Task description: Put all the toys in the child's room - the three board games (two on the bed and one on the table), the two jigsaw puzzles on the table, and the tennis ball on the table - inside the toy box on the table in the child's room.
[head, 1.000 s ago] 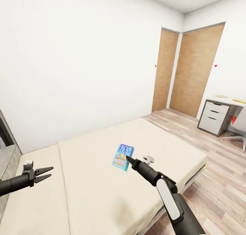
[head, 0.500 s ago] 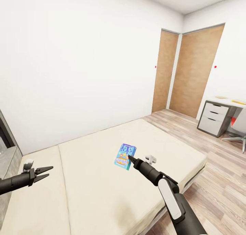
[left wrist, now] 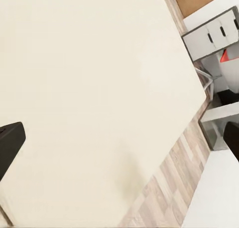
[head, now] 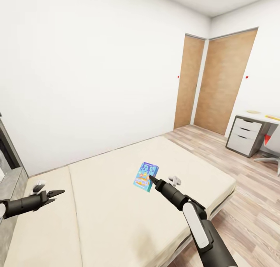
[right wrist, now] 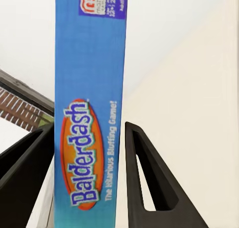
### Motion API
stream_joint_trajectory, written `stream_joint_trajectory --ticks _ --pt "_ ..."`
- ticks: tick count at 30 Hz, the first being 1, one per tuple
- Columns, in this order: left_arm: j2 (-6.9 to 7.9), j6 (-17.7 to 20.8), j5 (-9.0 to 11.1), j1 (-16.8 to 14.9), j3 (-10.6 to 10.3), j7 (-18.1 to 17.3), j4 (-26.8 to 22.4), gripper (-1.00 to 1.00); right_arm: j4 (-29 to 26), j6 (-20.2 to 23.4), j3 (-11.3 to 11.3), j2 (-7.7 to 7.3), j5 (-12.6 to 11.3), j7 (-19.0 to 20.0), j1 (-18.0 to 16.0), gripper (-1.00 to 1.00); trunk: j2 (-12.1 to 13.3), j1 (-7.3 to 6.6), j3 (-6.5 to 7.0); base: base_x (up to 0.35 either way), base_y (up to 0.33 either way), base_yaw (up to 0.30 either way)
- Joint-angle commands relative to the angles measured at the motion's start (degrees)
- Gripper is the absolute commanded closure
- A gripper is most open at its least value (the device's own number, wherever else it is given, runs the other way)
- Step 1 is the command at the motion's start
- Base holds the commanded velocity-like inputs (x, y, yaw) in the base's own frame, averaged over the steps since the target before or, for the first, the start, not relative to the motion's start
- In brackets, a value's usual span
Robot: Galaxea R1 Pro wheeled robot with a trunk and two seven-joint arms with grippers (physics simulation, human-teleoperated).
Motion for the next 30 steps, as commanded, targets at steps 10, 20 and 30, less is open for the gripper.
stream_joint_trajectory --ticks 10,20,30 --pt "-0.64 0.2 0.3 -0.1 -0.2 4.5 -0.9 -1.00 0.0 0.3 -0.6 0.03 -0.2 0.0 0.0 1.00 4.0 -2.20 1.73 0.000 0.000 0.064" --pt "-0.98 0.2 0.3 -0.1 -0.2 4.6 -0.9 -1.00 0.0 0.3 -0.6 0.06 -0.2 -0.1 0.0 1.00 8.0 -4.40 3.53 0.000 0.000 0.064" --pt "-1.01 0.2 0.3 -0.1 -0.3 4.6 -1.0 -1.00 0.1 0.3 -0.6 0.04 -0.3 0.1 0.0 1.00 12.0 -6.59 5.32 0.000 0.000 0.053"
